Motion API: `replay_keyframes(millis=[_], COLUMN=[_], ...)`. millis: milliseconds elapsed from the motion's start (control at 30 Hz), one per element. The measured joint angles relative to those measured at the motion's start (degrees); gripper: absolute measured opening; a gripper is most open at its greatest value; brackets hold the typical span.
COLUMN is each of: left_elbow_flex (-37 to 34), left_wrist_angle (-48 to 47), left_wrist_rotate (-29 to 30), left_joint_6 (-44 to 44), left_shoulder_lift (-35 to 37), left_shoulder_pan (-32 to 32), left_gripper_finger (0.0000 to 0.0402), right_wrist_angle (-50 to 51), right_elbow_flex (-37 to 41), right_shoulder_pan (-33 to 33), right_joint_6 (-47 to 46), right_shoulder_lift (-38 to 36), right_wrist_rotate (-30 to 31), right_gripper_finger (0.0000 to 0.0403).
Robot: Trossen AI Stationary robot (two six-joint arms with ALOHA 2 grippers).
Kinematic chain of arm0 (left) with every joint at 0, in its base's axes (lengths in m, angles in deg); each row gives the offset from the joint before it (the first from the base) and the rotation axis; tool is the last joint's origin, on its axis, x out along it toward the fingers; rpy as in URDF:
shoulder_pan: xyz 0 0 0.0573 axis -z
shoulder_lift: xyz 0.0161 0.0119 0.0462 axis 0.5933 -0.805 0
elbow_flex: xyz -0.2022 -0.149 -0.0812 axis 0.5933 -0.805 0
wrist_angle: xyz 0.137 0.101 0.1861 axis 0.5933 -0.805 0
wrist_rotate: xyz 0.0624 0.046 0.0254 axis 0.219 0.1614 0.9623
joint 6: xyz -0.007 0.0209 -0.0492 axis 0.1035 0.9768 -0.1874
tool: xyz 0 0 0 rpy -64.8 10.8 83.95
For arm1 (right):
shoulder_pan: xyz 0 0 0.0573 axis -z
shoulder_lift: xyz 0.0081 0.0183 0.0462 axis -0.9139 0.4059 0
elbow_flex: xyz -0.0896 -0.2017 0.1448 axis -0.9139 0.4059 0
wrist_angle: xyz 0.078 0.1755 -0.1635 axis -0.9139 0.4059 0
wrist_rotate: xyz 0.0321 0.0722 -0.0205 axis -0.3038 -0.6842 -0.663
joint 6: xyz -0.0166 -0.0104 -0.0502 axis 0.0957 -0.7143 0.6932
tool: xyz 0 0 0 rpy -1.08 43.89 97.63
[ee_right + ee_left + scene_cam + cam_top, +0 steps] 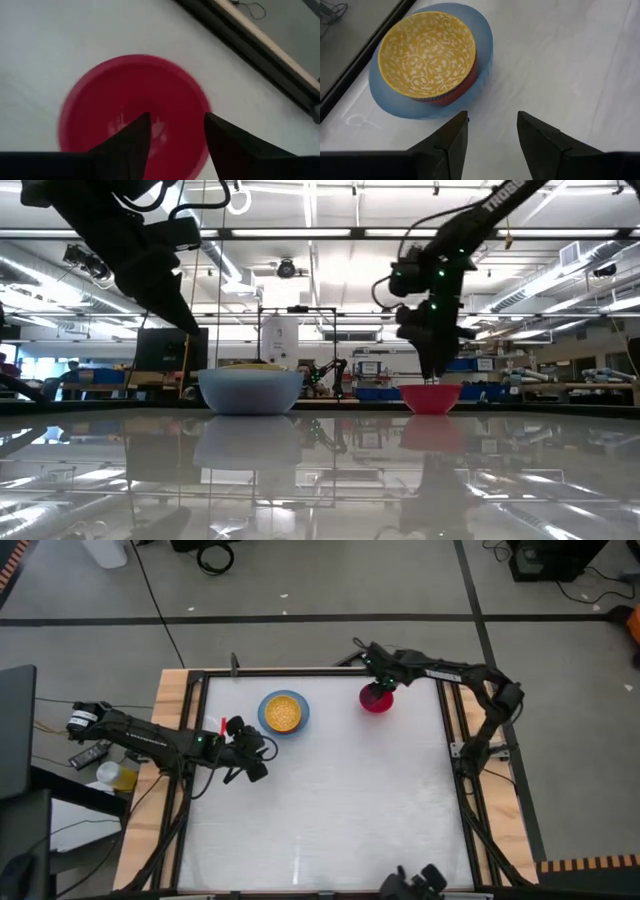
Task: Nest bowls inside each other
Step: Stack the red bowl onto the yellow bowl
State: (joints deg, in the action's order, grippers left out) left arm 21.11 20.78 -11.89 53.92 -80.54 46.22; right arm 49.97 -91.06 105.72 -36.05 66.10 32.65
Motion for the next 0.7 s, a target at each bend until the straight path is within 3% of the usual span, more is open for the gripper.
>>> replay_keyframes(millis=[333, 433, 600, 700], left_elbow_flex=[0.0, 0.0, 0.0, 0.0], left_wrist_angle=[2.6, 2.6, 2.5, 2.5], left_wrist_rotate=[3.1, 3.3, 3.3, 3.3], left_joint_6=[1.3, 2.7, 2.7, 2.7], left_shoulder_lift=[0.0, 0.0, 0.0, 0.0], left_shoulder_pan=[-0.2, -0.8, -2.3, -3.0], left_gripper_finger=[0.0173, 0.0173, 0.0173, 0.0173], right_wrist_angle=[-5.9, -7.6, -15.6, -23.9], right_elbow_flex=[7.3, 7.3, 7.2, 7.2], right_shoulder_pan=[4.9, 4.4, 1.6, -1.9], right_joint_6=[-0.2, 0.8, 1.0, -0.8], right_shoulder_lift=[2.3, 2.6, 2.1, 1.8], right_wrist_rotate=[-0.5, -5.0, -16.3, -18.5], right_gripper_finger=[0.0183, 0.0145, 0.0025, 0.0021])
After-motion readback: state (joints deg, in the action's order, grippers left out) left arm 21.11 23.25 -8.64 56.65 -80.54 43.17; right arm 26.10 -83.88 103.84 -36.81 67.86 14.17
